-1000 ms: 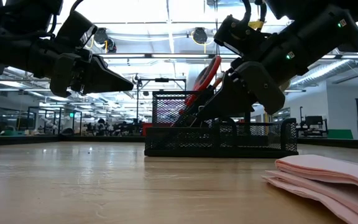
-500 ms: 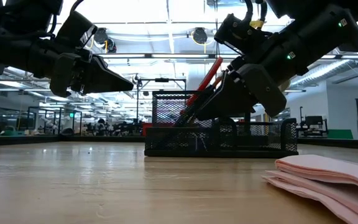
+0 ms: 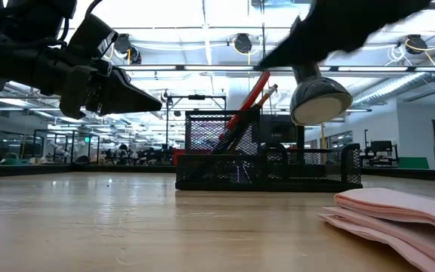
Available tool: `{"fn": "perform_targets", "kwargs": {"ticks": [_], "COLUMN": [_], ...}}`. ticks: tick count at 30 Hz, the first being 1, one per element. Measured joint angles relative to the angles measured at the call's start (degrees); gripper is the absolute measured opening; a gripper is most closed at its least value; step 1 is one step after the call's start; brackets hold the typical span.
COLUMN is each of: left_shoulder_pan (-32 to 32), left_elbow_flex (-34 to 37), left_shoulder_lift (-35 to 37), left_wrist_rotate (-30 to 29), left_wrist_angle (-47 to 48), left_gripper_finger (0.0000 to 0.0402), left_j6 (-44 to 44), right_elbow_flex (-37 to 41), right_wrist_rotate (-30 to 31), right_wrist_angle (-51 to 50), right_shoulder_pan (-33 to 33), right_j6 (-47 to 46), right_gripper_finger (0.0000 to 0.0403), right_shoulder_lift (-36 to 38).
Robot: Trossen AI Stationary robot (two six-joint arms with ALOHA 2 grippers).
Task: Pick and place office supplies into organizer
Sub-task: Put the black binder clip into the black desk organizer
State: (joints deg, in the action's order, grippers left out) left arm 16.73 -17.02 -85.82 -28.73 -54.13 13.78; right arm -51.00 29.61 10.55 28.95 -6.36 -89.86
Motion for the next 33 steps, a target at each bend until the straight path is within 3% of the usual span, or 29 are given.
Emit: {"fn": "perform_targets", "kwargs": {"ticks": [7,13,17,25,33], "left_shoulder_pan": [0.0,0.0,0.0,0.0,0.0], "left_elbow_flex": [0.0,0.0,0.0,0.0,0.0], "left_shoulder_lift": [0.0,0.0,0.0,0.0,0.0], "left_wrist_rotate": [0.2,0.3,0.3,0.3,0.3], "left_wrist_angle": [0.1,0.2,0.4,0.4,0.6], "left_gripper_finger": [0.0031,0.0031,0.0031,0.0031,0.0031], "left_j6": [-0.6,-0.9,-1.5,-2.3,-2.1], "right_elbow_flex": [-2.1,-3.7,-3.7,-1.2,3.7], "right_wrist_rotate": [-3.9,-20.7,-23.7,-27.0,-31.7], "right_wrist_angle": [-12.2,-15.3,-20.4,-20.0,-8.5], "right_shoulder_pan": [7.8,11.9,13.3,13.4,13.1], "right_j6": [-7.9,-17.6,-22.3,-26.6,-27.9], "right_gripper_finger": [0.0116,0.0117,0.0117,0.0117,0.0117], "right_shoulder_lift": [8.4,7.3,5.9,1.5,0.3]}}
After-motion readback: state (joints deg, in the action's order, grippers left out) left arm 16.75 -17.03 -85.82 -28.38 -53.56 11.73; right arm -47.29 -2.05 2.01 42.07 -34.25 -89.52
